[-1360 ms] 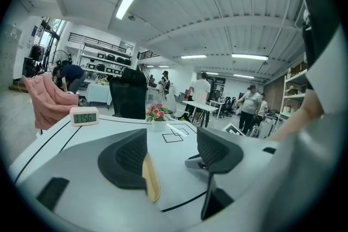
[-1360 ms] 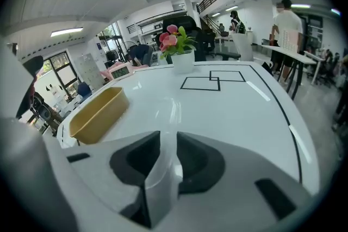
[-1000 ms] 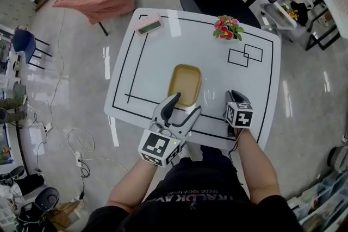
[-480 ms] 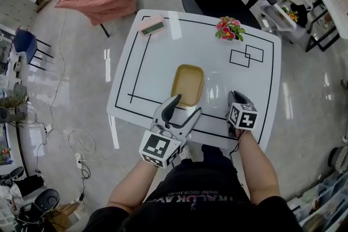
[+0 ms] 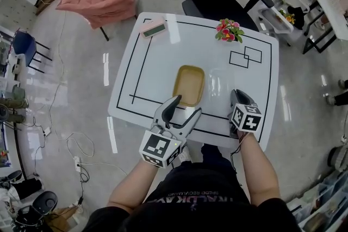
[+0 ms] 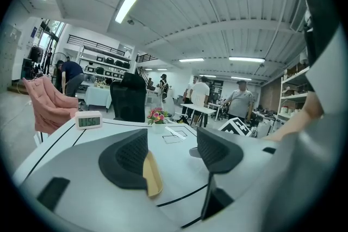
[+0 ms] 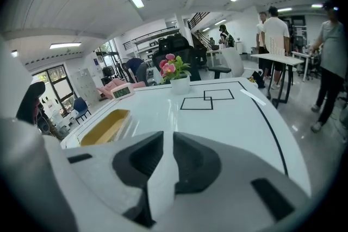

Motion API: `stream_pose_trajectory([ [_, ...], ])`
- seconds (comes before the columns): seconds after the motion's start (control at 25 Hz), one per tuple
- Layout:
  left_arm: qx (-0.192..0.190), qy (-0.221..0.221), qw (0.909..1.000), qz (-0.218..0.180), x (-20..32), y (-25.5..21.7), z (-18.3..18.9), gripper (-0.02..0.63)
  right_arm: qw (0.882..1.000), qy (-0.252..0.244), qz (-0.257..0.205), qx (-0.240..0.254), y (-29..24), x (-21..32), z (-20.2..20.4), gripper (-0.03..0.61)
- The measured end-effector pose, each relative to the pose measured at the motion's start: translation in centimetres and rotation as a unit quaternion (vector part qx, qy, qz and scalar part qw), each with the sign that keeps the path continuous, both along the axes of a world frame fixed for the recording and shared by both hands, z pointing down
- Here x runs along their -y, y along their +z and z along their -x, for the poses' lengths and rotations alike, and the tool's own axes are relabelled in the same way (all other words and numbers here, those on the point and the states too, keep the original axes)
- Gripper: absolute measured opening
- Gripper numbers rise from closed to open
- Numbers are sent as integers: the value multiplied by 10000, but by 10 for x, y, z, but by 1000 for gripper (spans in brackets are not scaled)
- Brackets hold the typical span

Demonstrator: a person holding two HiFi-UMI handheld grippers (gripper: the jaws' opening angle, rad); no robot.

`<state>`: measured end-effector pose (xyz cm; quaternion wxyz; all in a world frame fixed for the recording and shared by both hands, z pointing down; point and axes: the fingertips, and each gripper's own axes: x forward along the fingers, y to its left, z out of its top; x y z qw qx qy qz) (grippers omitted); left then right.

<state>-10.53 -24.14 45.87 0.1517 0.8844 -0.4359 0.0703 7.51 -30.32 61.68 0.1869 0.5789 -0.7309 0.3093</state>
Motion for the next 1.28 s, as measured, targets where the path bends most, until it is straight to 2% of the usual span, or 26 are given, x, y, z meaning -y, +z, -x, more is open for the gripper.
stream_pose_trajectory([
  [0.48,-116,4,9998,-185,-19,-17,16,281,9961,-89,-882,43,-80,-10,19,58],
  [0.88,-179,-25,9990,-403,-48,-35,36,267,9843,-336,-1734,40,-155,-39,51,57],
  [1.28,-192,-2,9973,-711,-83,-57,58,218,9725,-404,-2292,36,-201,-84,76,57],
])
